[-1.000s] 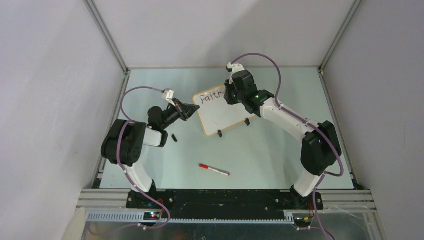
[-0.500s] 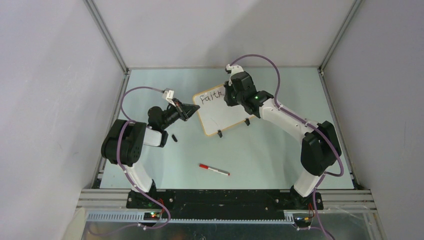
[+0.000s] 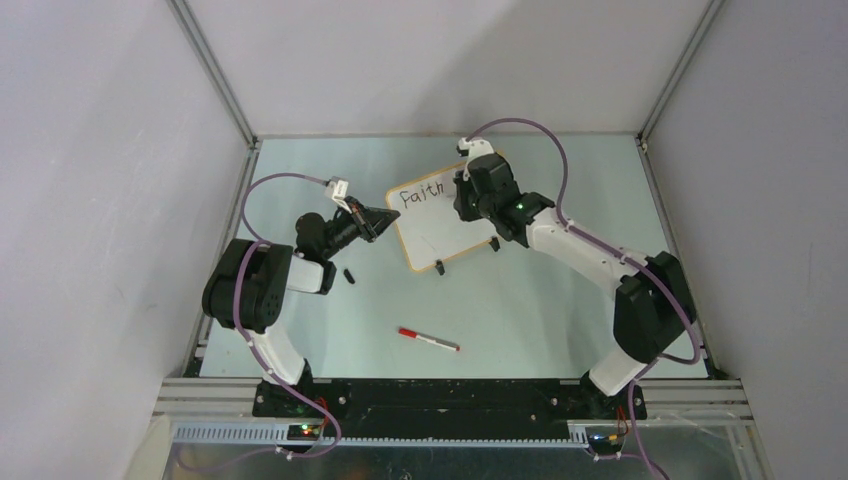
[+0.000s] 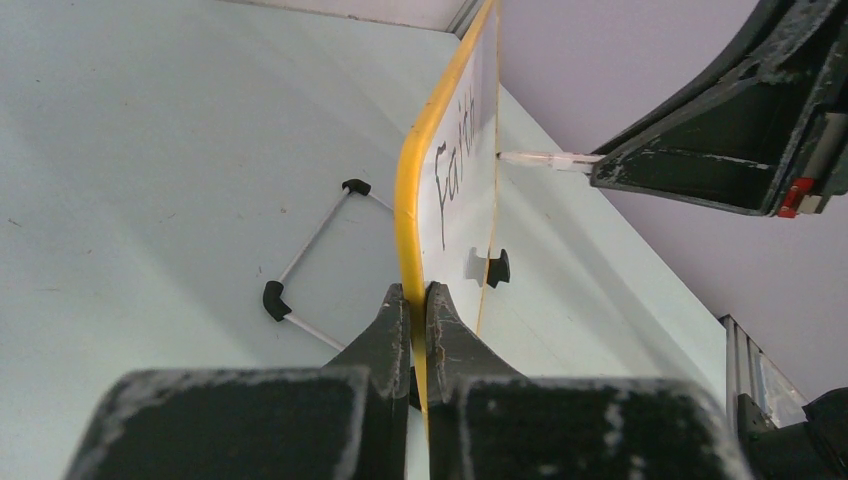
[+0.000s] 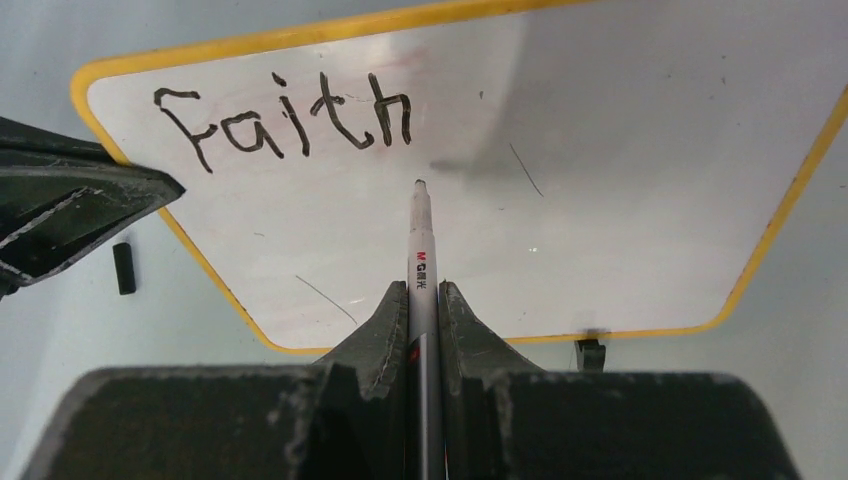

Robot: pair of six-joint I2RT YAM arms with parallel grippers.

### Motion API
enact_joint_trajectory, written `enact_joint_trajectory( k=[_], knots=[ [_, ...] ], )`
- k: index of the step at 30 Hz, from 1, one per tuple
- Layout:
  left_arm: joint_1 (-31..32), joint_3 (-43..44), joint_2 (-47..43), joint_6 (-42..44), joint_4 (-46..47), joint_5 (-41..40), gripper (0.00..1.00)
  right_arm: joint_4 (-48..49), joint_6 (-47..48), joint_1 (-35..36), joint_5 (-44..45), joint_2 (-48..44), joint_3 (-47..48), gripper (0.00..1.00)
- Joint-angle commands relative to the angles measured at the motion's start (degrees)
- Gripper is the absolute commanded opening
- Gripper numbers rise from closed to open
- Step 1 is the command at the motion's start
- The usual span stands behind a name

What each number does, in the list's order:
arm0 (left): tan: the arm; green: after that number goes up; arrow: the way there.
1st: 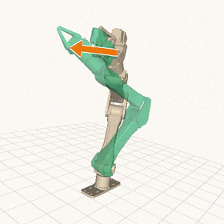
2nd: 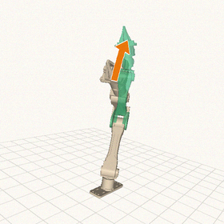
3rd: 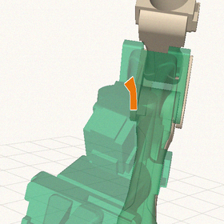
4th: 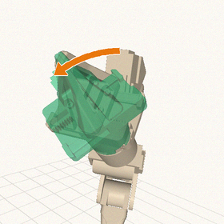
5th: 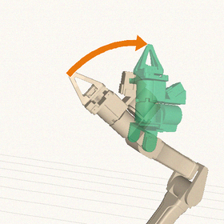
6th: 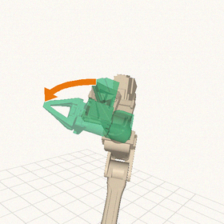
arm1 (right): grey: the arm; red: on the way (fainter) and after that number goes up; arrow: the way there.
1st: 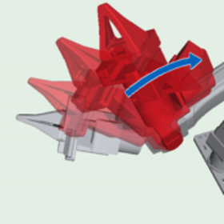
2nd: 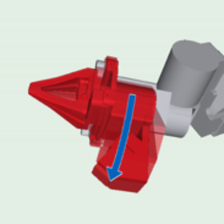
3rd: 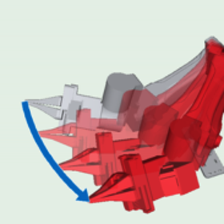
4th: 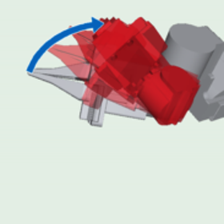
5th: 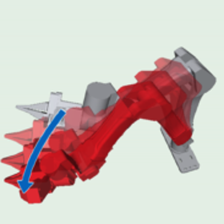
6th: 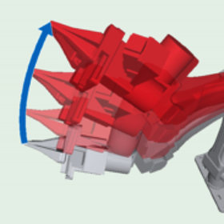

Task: Write a sentence on the whiteboard

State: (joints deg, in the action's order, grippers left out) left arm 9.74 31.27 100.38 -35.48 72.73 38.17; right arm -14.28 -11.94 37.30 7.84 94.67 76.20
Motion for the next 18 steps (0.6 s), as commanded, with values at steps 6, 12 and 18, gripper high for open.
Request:
enact_joint_trajectory(
  k=[6,12,18],
  knots=[
    [0.58,0.99,-0.66,5.62,-2.18,0.63,0.0,12.17,0.95,1.01,2.96,-9.92,-7.37,0.0],
    [1.28,3.76,0.94,5.86,-4.79,2.56,0.0,17.94,0.93,1.22,4.5,-13.11,-11.64,0.0],
    [2.65,5.38,0.59,8.52,-10.15,2.49,0.0,20.29,0.94,1.28,5.37,-14.38,-13.81,0.0]
  ],
)
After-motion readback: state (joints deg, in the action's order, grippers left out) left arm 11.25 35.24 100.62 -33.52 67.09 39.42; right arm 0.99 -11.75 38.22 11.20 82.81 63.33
